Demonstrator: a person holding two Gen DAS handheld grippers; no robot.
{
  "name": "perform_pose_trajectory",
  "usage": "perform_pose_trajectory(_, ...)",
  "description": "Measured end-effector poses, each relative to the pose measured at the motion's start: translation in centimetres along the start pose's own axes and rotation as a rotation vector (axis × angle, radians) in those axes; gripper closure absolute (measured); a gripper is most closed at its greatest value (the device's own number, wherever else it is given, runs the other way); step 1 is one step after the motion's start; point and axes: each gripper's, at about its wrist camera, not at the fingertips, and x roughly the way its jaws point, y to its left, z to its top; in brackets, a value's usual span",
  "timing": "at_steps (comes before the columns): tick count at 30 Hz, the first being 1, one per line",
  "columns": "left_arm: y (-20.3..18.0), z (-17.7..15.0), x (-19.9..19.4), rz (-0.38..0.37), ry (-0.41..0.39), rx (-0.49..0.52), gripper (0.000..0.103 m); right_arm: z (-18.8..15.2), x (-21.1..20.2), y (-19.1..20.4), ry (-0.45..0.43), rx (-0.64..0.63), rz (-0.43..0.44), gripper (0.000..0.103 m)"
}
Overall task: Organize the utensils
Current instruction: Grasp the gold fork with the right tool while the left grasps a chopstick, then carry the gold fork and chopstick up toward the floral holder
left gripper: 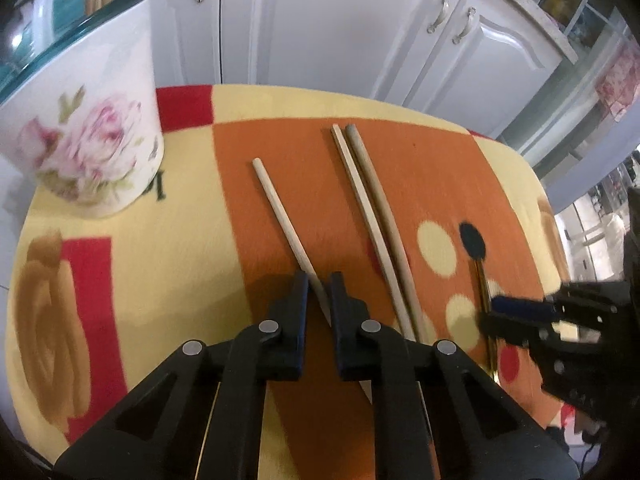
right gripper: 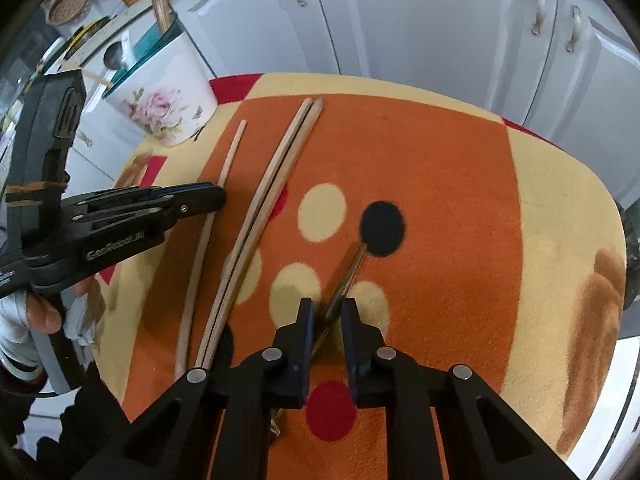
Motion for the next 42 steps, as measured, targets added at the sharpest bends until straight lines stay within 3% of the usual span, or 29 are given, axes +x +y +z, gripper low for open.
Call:
perform_pose_trajectory(5, 1.2, 0.8, 0.0, -0.033, 0.027, -0.086, 0.094, 0.4, 0.0, -1.3, 0.01, 0.072, 0.024, 0.089)
perform_pose_trajectory(9, 1.9, 2.2, 0.4, 0.009, 0.019, -0.132, 0.077, 0.8, 0.3, -0.4, 0.01, 0.028, -0.003, 0.087)
perform_pose_trajectory(14, 0.9, 3.7, 1.3, 0.055, -0.011, -0.084, 0.073, 1.5, 0.9, 0.1, -0.026, 0.016, -0.008, 0.09)
perform_pose_trajectory(16, 0.8, 3.9, 1.6, 0.05, -0.025, -0.081, 0.077, 1.8, 1.0, 0.4, -0.025, 0.009, -0.006, 0.092)
perform_pose_trajectory(17, 1.0, 3.9, 1.6, 0.04, -0.024, -0.084, 0.096, 1.8, 0.9, 0.3, -0.025, 0.016, 0.003, 0.093)
perform_pose_trajectory(20, 2.0, 3.2, 0.6, -0.053, -0.018, -0.142, 0.099, 1.6, -0.2, -0.1, -0.048, 0.05, 0.05, 0.094)
perform_pose_trajectory(27, 2.0, 1.4, -5.1, -0.114, -0.122, -0.155, 0.1, 1.2, -4.4, 1.0, -0.127, 0.05, 0.113, 0.096)
perform_pose_trajectory(31, 2.5, 0.8, -6.0, -0.067, -0.134, -0.142, 0.1, 0.9, -5.4, 2.4, -0.144, 0.009, 0.114, 0.096)
perform_pose_trajectory(34, 2.1, 1.2, -5.1, -0.062, -0.114, -0.138, 0.095, 0.7, -5.4, 2.8, -0.146, 0.008, 0.104, 0.096)
perform_pose_trajectory(36, 1.2, 1.7, -3.9, -0.061, -0.081, -0.094, 0.069, 0.5, -5.6, 2.8, -0.149, 0.012, 0.102, 0.096)
perform_pose_trajectory(37, 0.8, 1.9, -3.1, -0.034, -0.074, -0.075, 0.067, 0.4, -5.6, 2.7, -0.15, 0.013, 0.1, 0.096)
perform_pose_trajectory(41, 0.8, 2.8, 0.2, 0.016, -0.037, -0.093, 0.068, 0.6, -5.8, 2.5, -0.157, 0.017, 0.098, 0.097)
perform_pose_trajectory(42, 0.9, 2.9, 1.2, 0.017, -0.013, -0.095, 0.078, 0.6, -5.9, 2.5, -0.16, 0.017, 0.099, 0.097)
